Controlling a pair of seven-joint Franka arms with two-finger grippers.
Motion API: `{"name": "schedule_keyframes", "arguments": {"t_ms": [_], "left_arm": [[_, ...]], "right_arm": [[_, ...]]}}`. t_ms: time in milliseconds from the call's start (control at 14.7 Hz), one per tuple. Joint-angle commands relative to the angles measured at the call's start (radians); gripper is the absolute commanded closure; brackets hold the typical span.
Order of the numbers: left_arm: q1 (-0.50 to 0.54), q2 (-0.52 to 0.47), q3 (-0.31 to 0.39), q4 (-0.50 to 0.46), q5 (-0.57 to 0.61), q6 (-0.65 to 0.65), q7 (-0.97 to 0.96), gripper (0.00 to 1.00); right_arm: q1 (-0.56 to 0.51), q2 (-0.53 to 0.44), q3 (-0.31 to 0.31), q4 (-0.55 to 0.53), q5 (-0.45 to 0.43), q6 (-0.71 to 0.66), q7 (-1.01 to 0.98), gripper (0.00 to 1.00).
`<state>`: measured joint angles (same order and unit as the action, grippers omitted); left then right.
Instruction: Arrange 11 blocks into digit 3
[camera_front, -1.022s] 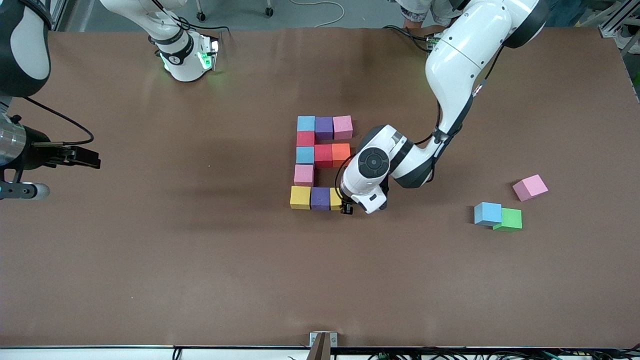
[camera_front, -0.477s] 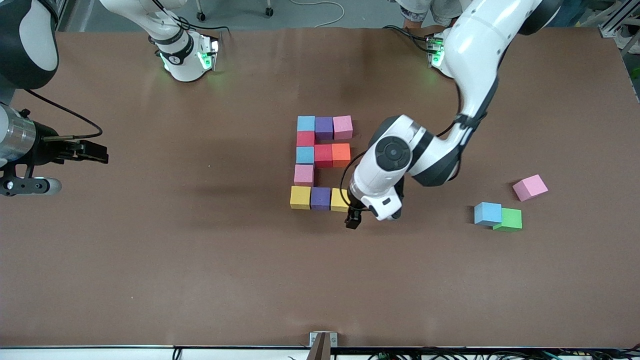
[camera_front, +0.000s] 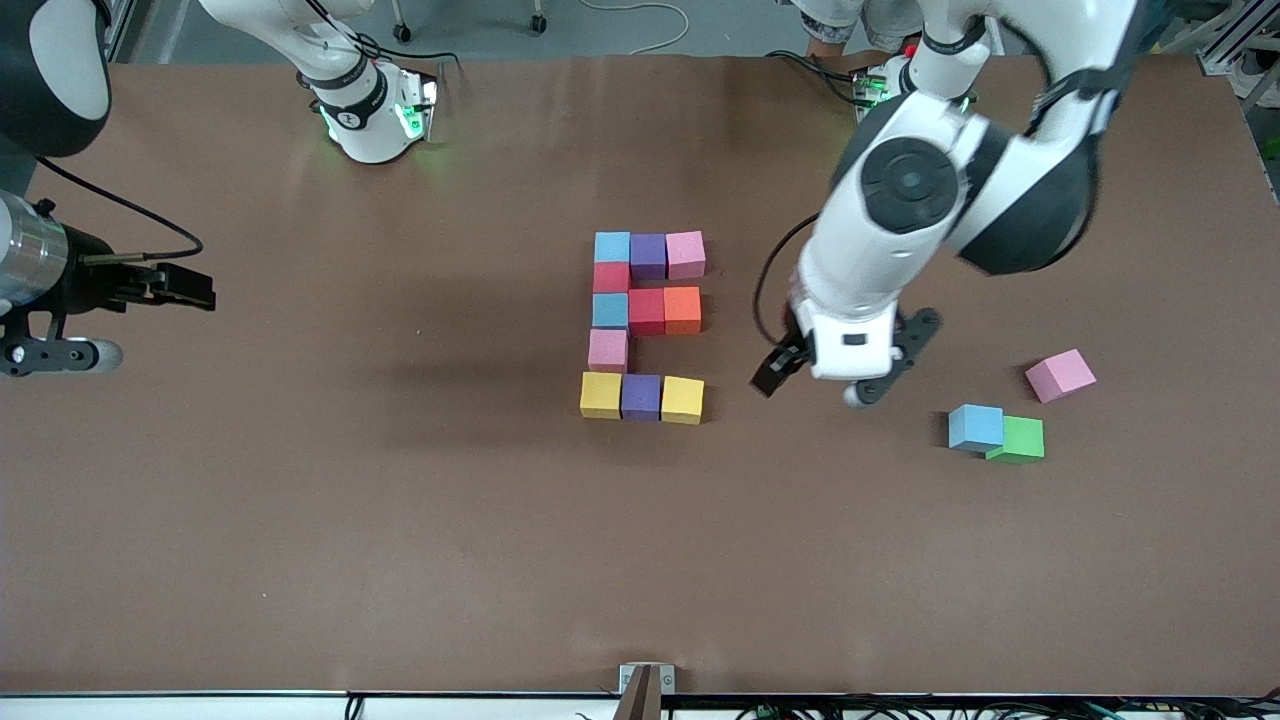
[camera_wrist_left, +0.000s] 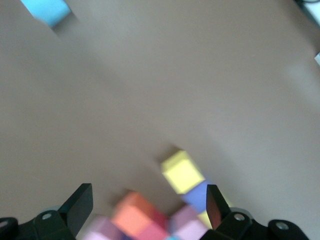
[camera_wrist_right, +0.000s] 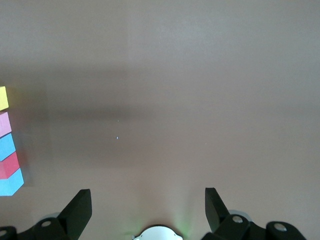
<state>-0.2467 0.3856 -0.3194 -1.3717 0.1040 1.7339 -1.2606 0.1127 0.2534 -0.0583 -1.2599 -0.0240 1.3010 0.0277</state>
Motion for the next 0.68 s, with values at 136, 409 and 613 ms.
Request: {"name": "schedule_keyframes", "arguments": {"t_ms": [136,409,613], "left_arm": [[0.185,-0.192,0.0,-0.029,0.026,-0.183,0.632,0.0],[0.257,-0.258,-0.001,-0.032,0.022,-0.249,0.871,0.0],[0.274,-0.295,0.0,-0.033,0.014,-0.298,0.963,0.0]], "right_arm": [[0.016,-0.257,-0.005,-0.335,-0.005,0.202,-0.006,0.0],[0.016,-0.295,0.0,-0.38,-0.005,0.224,-0.006,0.0],[0.002,-0.307,0.003,-0.38,-0.004,0.227,-0.006,0.0]]}}
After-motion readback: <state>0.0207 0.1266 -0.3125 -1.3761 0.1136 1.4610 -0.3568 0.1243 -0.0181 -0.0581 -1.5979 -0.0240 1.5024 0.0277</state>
